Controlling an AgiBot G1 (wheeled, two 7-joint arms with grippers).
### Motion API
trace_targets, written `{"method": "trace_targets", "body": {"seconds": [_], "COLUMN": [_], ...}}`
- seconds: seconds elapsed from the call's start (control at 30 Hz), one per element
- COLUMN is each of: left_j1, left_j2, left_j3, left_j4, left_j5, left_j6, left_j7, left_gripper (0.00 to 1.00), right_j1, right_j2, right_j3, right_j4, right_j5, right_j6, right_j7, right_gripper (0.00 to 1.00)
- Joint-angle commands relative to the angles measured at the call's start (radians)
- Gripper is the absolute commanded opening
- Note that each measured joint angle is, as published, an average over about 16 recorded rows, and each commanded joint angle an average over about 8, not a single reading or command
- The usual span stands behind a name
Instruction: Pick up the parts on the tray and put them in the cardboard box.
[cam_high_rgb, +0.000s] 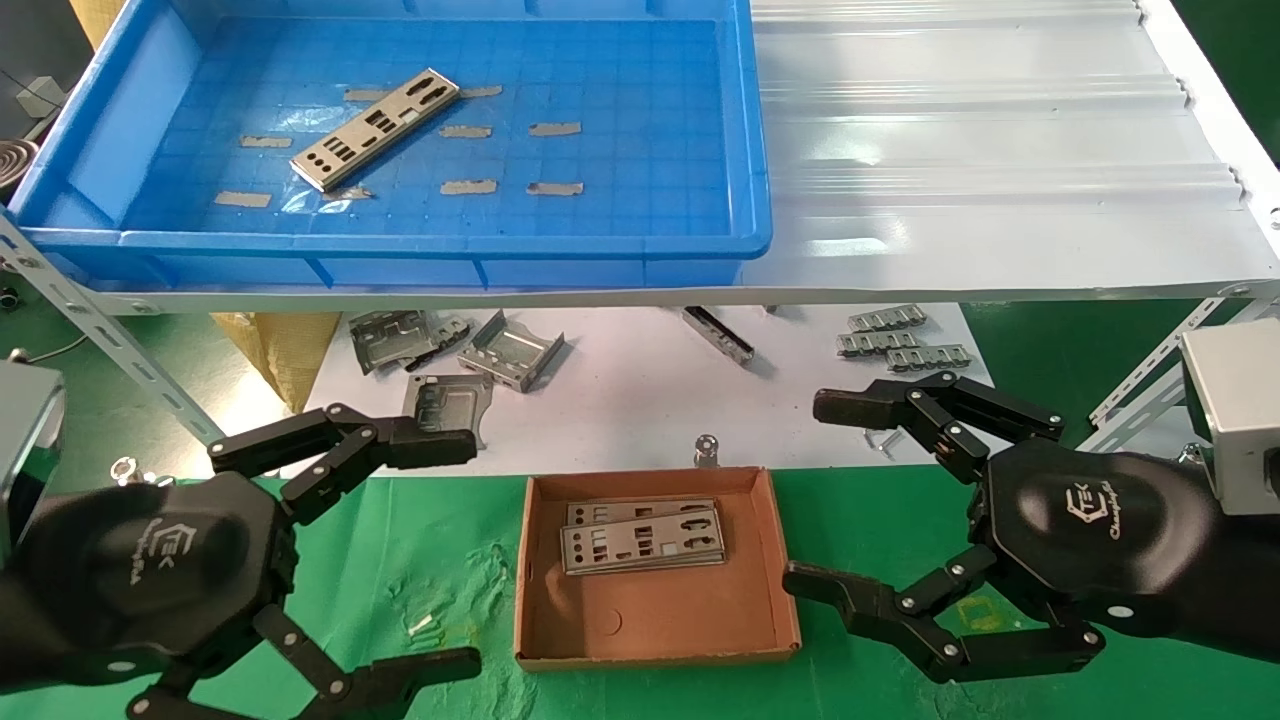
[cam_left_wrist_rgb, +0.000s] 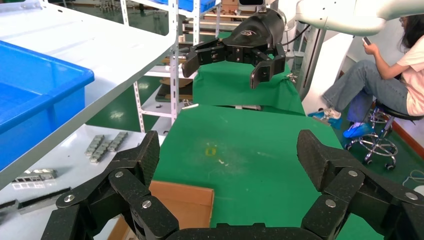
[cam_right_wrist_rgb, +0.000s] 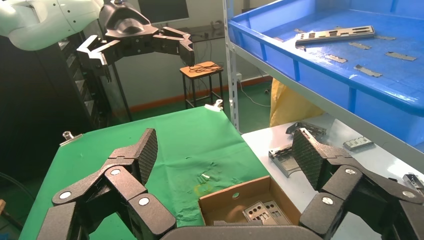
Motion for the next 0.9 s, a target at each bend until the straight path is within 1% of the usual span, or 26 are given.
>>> {"method": "trace_targets", "body": {"seconds": [0.03,0.9], "left_j1": [0.0,0.0], "left_j2": [0.0,0.0], "left_j3": [0.0,0.0], "left_j4": [0.0,0.0], "left_j5": [0.0,0.0], "left_j6": [0.0,0.0], "left_j7": [0.0,0.0], "left_gripper": [1.0,1.0], "right_j1": [0.0,0.0], "right_j2": [0.0,0.0], "right_j3": [0.0,0.0], "right_j4": [0.0,0.0], "right_j5": [0.0,0.0], "right_j6": [0.0,0.0], "right_j7": [0.0,0.0], "right_gripper": [1.0,1.0]}}
